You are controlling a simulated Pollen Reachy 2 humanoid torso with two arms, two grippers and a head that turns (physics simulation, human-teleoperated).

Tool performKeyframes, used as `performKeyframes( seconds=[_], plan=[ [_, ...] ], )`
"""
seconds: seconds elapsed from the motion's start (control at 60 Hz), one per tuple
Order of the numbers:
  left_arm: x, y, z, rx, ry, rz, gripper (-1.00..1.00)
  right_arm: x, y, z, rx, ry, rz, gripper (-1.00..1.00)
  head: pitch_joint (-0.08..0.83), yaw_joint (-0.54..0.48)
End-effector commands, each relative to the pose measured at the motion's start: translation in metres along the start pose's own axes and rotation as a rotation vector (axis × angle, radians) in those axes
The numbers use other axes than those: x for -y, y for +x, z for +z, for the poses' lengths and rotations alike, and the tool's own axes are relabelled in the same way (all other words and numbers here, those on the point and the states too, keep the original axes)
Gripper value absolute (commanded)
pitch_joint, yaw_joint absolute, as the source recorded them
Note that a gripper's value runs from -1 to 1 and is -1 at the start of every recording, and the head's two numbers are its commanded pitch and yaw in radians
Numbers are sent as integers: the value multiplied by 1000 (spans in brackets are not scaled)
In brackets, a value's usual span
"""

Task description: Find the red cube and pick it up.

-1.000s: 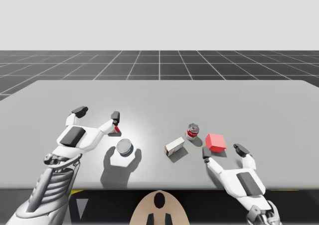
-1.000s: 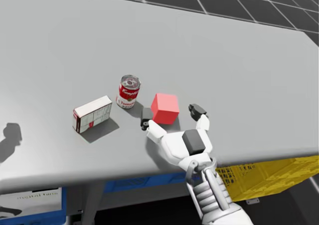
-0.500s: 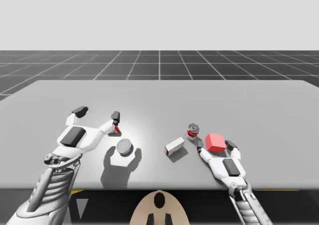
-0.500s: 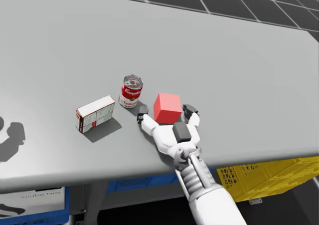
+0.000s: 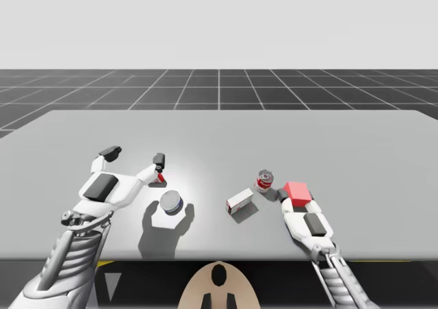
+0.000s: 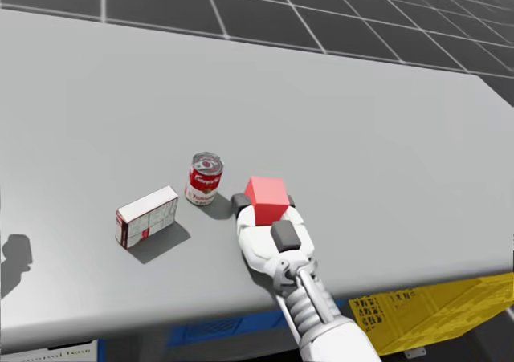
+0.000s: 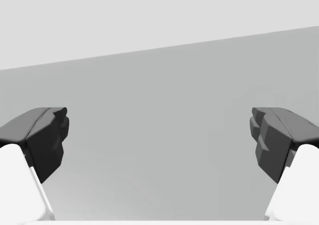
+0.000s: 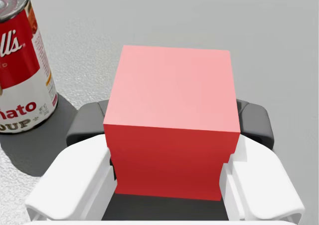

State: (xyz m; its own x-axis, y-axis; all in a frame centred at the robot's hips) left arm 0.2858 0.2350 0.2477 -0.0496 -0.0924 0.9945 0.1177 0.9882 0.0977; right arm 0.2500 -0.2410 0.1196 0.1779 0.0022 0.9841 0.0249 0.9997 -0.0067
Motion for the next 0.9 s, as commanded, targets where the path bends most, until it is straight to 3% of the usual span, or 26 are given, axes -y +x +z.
performKeyframes(
  seconds=[0.017,0.217,0.4,0.583,0.9],
  plan=[
    [1,-1,-1,-4,-1,-1,-1000,-6,-9,3,-34,-2,-44,1000,579,-404],
    [1,-1,0,-7,0,1,-1000,-7,-9,4,-31,1,-41,1000,439,-419],
    [1,-1,0,-7,2,4,-1000,-8,5,8,5,8,-21,1000,395,-417],
    [0,-1,0,-7,2,4,-1000,-5,63,22,130,16,19,1000,374,-415],
    [-3,-1,-2,-7,2,9,-1000,-5,179,77,423,26,126,1000,347,-413]
  ],
)
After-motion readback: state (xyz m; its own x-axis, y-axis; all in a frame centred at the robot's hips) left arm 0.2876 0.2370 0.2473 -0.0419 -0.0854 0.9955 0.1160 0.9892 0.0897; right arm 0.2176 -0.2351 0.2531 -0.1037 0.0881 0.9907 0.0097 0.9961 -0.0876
